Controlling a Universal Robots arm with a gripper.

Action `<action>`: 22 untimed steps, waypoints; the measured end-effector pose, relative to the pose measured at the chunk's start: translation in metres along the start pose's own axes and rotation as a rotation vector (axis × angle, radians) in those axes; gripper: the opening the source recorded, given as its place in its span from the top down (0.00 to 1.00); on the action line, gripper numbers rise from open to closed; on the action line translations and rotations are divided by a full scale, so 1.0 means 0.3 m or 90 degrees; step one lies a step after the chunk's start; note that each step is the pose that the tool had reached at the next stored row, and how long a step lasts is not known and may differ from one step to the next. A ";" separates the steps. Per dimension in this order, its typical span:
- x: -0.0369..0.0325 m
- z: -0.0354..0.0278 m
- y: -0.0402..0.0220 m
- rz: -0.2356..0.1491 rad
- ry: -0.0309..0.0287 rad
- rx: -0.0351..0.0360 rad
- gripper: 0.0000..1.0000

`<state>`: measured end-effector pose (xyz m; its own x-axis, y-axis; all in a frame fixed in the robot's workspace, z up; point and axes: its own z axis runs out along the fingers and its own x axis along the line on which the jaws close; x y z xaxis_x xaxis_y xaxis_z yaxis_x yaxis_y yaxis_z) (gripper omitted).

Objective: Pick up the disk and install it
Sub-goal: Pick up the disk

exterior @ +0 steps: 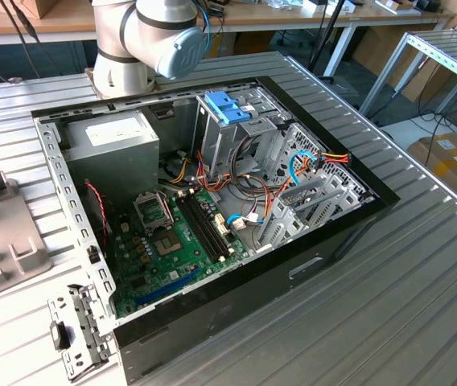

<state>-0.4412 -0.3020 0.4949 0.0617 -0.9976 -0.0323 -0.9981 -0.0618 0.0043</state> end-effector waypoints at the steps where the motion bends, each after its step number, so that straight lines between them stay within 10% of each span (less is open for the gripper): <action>1: 0.003 0.000 0.000 0.000 0.0000 0.0001 0.63; 22: 0.092 -0.003 -0.002 0.000 0.0000 0.0001 0.63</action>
<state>-0.4390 -0.3295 0.4948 0.0617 -0.9976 -0.0323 -0.9981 -0.0618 0.0042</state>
